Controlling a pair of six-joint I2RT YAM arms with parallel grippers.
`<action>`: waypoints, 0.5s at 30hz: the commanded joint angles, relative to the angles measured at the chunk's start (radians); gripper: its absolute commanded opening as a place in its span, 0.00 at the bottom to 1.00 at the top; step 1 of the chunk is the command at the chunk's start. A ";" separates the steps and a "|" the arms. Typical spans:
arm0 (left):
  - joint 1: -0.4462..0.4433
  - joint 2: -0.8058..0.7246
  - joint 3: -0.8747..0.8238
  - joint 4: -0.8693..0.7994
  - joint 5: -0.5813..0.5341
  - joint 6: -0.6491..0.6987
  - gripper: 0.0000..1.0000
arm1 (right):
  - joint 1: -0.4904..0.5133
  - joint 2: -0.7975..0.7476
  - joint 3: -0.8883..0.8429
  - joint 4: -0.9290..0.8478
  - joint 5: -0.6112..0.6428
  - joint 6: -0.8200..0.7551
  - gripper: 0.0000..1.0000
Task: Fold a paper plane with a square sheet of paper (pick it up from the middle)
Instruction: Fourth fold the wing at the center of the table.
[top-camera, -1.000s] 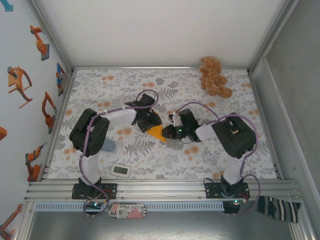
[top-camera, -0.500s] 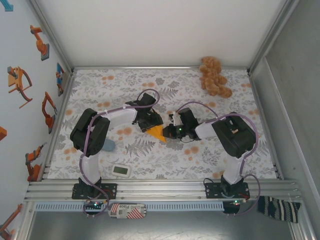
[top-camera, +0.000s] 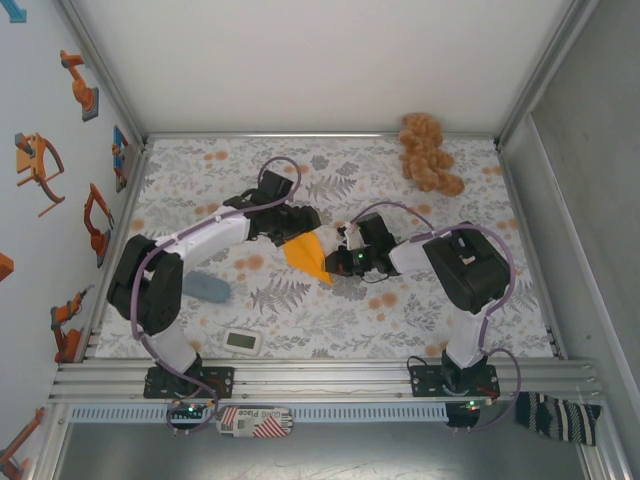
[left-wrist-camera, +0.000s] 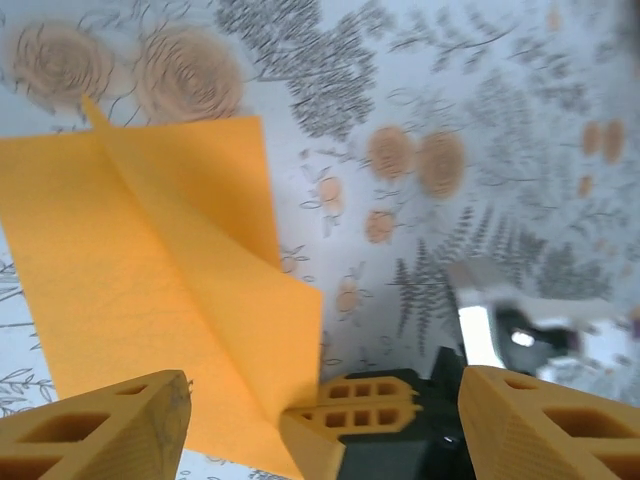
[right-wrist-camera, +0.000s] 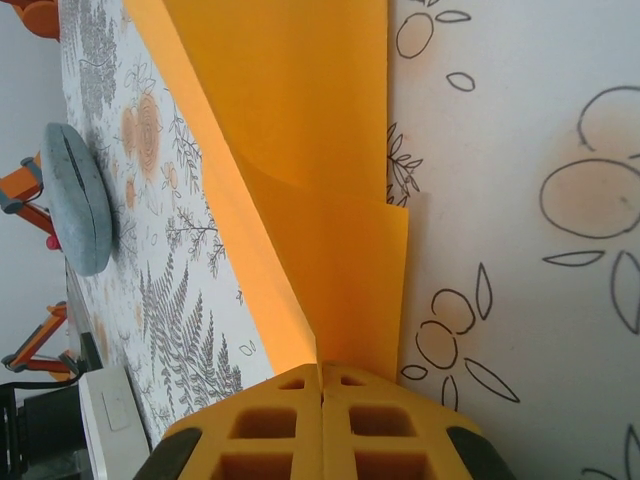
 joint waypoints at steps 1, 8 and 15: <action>0.003 -0.027 -0.077 0.096 0.058 0.018 0.64 | -0.005 0.058 -0.001 -0.125 0.070 -0.045 0.02; 0.005 0.007 -0.173 0.257 0.130 0.005 0.34 | -0.006 0.072 0.008 -0.152 0.094 -0.044 0.02; 0.041 0.016 -0.314 0.516 0.211 -0.030 0.25 | -0.005 0.077 0.011 -0.164 0.101 -0.045 0.02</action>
